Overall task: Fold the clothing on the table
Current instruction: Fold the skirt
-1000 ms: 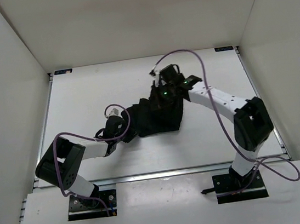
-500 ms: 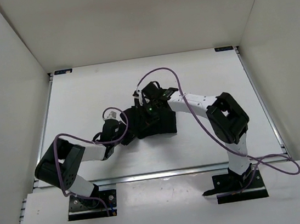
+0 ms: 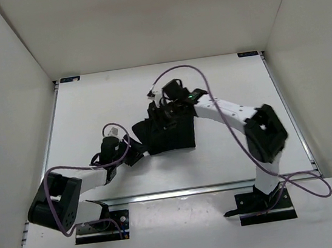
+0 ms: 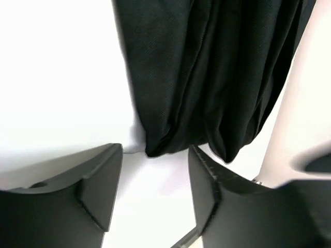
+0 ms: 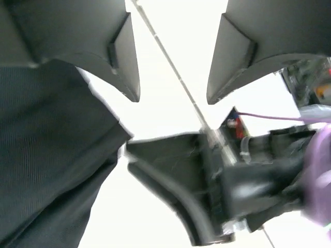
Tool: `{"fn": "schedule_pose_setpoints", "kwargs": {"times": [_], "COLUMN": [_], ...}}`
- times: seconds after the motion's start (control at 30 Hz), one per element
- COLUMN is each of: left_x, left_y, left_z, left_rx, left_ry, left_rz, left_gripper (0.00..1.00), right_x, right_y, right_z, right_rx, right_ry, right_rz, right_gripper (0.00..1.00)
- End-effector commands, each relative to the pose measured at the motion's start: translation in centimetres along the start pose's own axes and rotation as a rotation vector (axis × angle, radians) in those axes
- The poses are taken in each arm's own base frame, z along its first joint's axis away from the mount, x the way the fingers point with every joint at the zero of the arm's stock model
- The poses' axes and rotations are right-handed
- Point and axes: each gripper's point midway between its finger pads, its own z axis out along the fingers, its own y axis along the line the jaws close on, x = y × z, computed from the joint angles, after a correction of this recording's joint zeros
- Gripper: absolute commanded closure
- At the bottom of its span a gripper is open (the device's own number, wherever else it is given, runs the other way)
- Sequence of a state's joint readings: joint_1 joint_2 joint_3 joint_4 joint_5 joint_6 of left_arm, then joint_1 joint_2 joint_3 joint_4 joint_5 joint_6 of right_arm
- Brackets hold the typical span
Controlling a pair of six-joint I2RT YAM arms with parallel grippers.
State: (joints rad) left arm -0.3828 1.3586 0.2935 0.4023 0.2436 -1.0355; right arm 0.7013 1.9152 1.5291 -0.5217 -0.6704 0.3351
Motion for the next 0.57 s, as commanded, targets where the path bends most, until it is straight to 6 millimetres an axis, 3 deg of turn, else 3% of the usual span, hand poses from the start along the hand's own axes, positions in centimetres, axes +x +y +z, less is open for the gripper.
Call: {"fn": "schedule_pose_setpoints", "kwargs": {"times": [0.0,0.03,0.07,0.2,0.23,0.3,0.43,0.53], "left_x": [0.5,0.0,-0.1,0.4,0.6,1.0,1.6,1.2], "left_y": [0.5,0.1,-0.2,-0.5,-0.7,-0.8,-0.6,-0.5], "left_z": [-1.4,-1.9,-2.2,-3.9,-4.2,-5.0,-6.1,-6.5], "left_rx": [-0.010,0.011,0.014,-0.031,-0.025,-0.036,-0.047,-0.028], "left_ry": [0.052,0.049,0.065,0.213,0.231,0.268,0.235,0.191], "left_rz": [0.001,0.023,0.056,0.166,0.182,0.201,0.247,0.224], "left_gripper": [0.34,0.19,0.02,0.01,0.02,0.01,0.01,0.01], "right_x": [-2.6,-2.4,-1.6,1.9,2.5,5.2,8.6,9.4], "right_y": [3.7,4.4,2.9,-1.9,-1.8,-4.7,-6.9,-7.1], "right_z": [-7.8,-9.7,-10.5,-16.5,-17.7,-19.3,-21.3,-21.7], "right_rx": [-0.064,-0.071,-0.046,0.076,0.074,0.124,0.201,0.234], "right_ry": [-0.232,-0.274,-0.293,-0.418,-0.450,-0.489,-0.536,-0.542], "right_rz": [-0.056,-0.067,-0.026,0.090,0.084,0.157,0.202,0.189], "right_gripper": [0.48,0.48,0.48,0.45,0.45,0.44,0.44,0.43]}}
